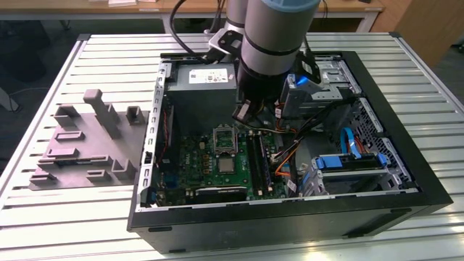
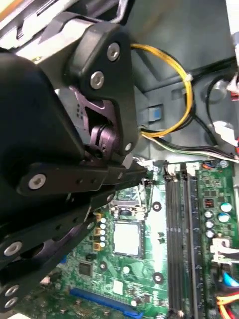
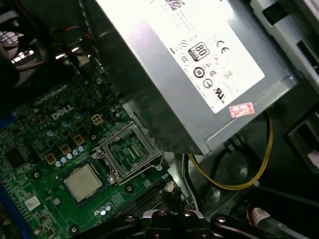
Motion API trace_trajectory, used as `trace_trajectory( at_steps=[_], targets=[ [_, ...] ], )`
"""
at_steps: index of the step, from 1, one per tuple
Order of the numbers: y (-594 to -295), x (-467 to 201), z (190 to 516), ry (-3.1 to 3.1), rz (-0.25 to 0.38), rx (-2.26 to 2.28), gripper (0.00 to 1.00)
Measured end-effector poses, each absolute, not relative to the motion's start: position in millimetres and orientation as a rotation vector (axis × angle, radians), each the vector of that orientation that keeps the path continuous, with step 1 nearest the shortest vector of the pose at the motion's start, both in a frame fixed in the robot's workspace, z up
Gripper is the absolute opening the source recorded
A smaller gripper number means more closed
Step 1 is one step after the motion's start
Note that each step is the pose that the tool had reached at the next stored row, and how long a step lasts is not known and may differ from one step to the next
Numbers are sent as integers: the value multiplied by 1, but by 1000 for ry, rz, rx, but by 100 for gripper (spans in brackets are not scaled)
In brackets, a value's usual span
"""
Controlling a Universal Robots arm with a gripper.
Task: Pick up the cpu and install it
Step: 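Close the cpu cover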
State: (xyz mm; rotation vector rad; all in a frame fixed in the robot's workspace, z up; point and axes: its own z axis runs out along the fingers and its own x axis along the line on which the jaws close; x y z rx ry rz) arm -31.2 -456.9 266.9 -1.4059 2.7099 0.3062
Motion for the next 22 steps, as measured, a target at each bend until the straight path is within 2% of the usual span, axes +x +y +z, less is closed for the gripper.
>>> trace_trajectory(
  at_steps=[22],
  targets=[
    [-455,-30,235,2688,329,-1429,11]
  ],
)
